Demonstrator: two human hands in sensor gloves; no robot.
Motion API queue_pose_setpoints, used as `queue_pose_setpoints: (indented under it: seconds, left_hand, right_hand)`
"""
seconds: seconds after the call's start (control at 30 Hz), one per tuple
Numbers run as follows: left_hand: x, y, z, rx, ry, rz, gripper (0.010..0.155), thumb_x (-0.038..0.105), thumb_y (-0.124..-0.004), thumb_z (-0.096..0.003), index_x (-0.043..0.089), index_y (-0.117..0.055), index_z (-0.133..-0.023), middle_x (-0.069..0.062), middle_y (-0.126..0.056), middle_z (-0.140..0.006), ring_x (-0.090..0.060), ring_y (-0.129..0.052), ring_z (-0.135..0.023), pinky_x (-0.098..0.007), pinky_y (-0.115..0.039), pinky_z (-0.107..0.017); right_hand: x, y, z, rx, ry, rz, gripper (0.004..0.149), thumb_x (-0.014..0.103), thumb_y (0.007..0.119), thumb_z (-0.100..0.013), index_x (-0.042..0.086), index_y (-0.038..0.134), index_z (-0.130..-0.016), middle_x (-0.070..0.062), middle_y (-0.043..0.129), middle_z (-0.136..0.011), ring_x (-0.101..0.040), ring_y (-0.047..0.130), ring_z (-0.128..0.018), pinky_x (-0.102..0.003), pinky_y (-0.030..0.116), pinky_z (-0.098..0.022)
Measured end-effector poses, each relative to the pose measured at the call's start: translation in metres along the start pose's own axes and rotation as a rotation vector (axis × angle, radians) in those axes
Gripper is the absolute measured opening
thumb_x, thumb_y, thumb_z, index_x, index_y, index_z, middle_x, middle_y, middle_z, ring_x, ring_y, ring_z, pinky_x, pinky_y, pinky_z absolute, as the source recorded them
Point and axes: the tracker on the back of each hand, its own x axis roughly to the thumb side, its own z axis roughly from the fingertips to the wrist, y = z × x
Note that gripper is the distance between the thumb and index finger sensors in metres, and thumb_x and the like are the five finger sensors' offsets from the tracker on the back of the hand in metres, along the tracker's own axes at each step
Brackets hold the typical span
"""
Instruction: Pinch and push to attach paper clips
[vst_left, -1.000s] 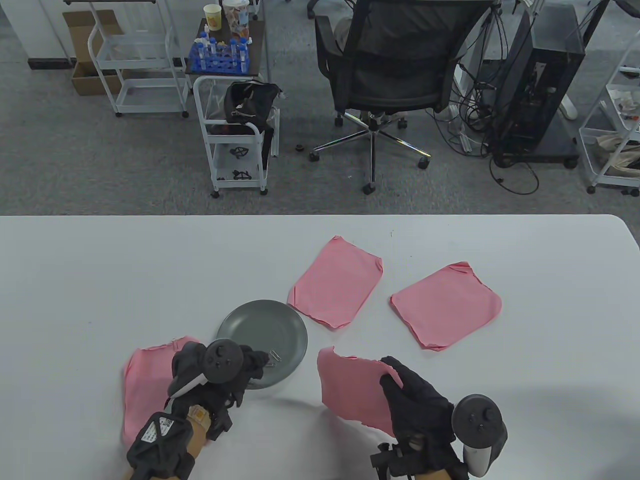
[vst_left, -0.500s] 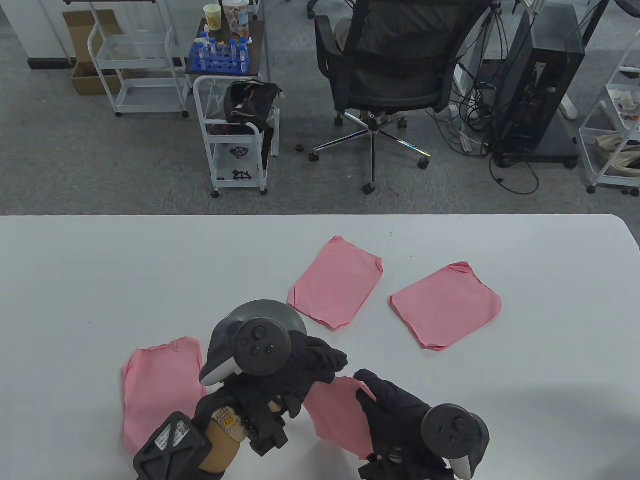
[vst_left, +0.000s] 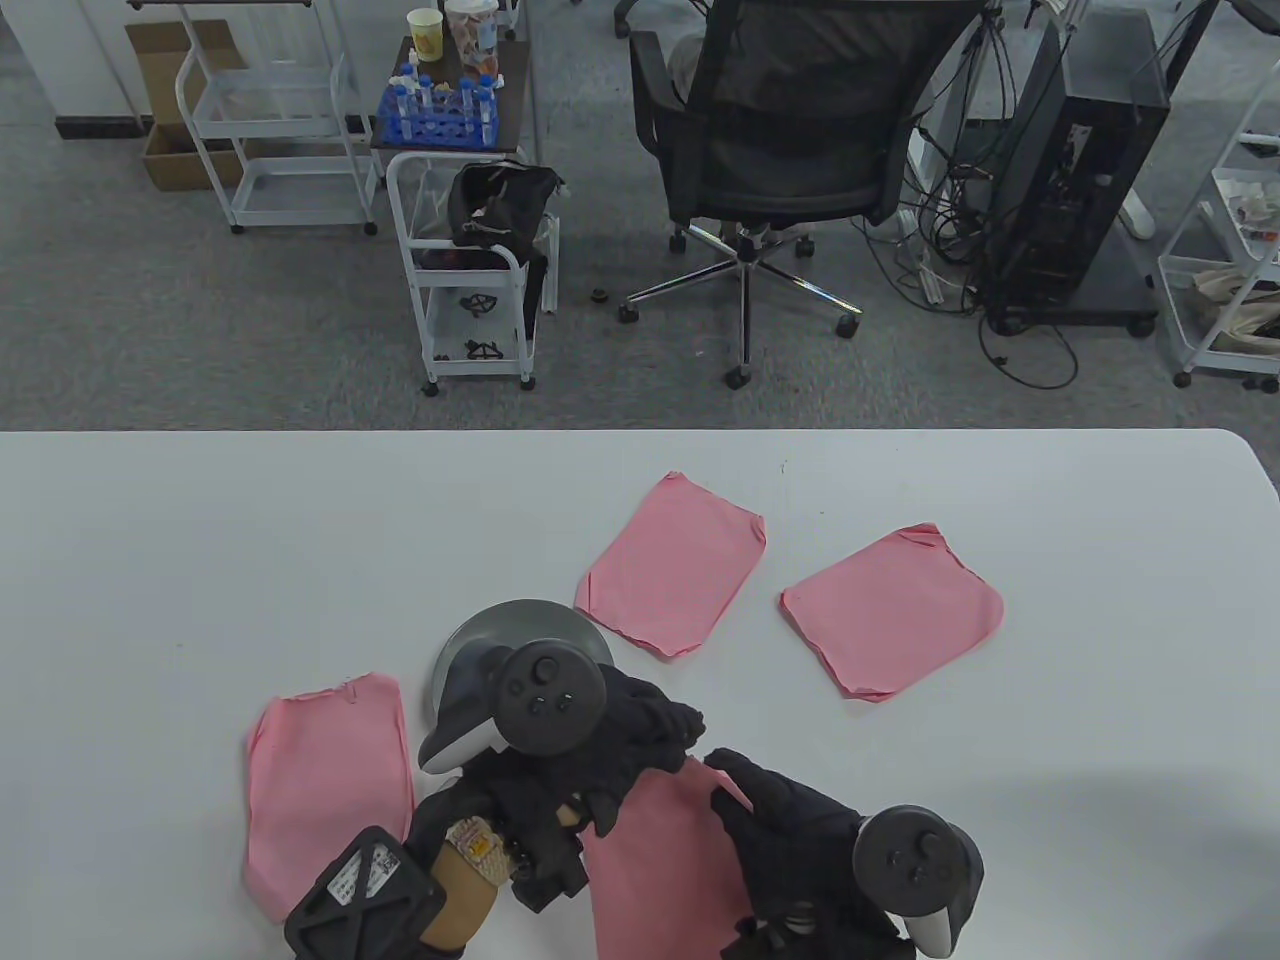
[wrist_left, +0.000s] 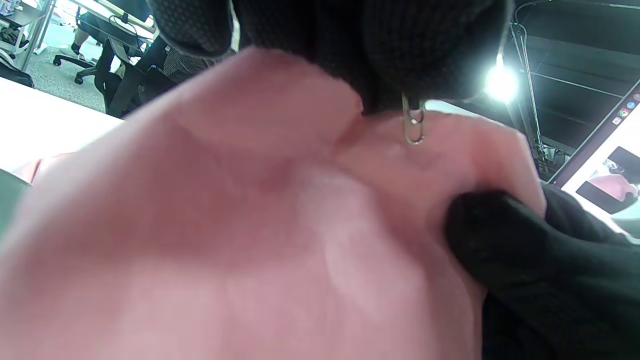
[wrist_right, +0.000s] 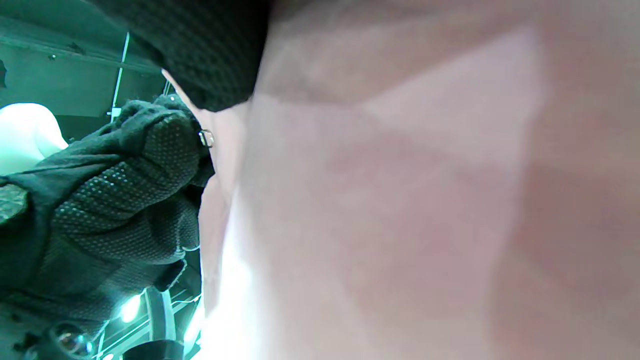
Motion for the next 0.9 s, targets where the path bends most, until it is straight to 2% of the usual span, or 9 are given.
queue_pose_setpoints:
  seconds: [0.27, 0.53, 0.73, 0.9]
  left_hand:
    - [-0.007, 0.007, 0.005, 0.078, 0.061, -0.024, 0.042, 0.042, -0.087, -0.035, 0.027, -0.099, -0.072, 0.0, -0.104, -0.071, -0.021, -0.101, -0.065, -0.049, -0.074, -0.061]
    - [0.002, 0.002, 0.004, 0.01, 0.052, -0.077, 0.042, 0.043, -0.087, -0.0352, 0.026, -0.099, -0.072, -0.001, -0.105, -0.07, -0.022, -0.101, -0.065, -0.049, -0.073, -0.062]
    - [0.006, 0.003, 0.004, 0.08, 0.05, -0.147, 0.042, 0.043, -0.087, -0.0349, 0.027, -0.099, -0.072, 0.0, -0.104, -0.071, -0.022, -0.1, -0.066, -0.049, -0.073, -0.062]
    - [0.007, -0.002, 0.003, 0.044, 0.025, -0.159, 0.042, 0.043, -0.087, -0.0348, 0.027, -0.099, -0.072, 0.0, -0.104, -0.071, -0.022, -0.1, -0.066, -0.049, -0.073, -0.062]
  right_hand:
    - [0.0, -0.001, 0.0, 0.015, 0.011, -0.007, 0.039, 0.034, 0.079, -0.042, 0.015, 0.081, -0.076, -0.005, 0.101, -0.051, -0.026, 0.103, -0.035, -0.047, 0.079, -0.051]
    - [-0.002, 0.002, -0.001, 0.033, 0.054, -0.004, 0.04, 0.034, 0.079, -0.042, 0.011, 0.082, -0.074, -0.005, 0.102, -0.046, -0.025, 0.104, -0.03, -0.046, 0.081, -0.049]
    - [-0.003, 0.002, -0.001, 0.059, 0.061, -0.019, 0.04, 0.034, 0.079, -0.042, 0.01, 0.082, -0.074, -0.004, 0.103, -0.045, -0.025, 0.104, -0.029, -0.046, 0.081, -0.049]
    - [-0.003, 0.002, -0.002, 0.074, 0.081, -0.038, 0.04, 0.034, 0.079, -0.042, 0.009, 0.082, -0.074, -0.004, 0.103, -0.044, -0.025, 0.105, -0.028, -0.045, 0.081, -0.048]
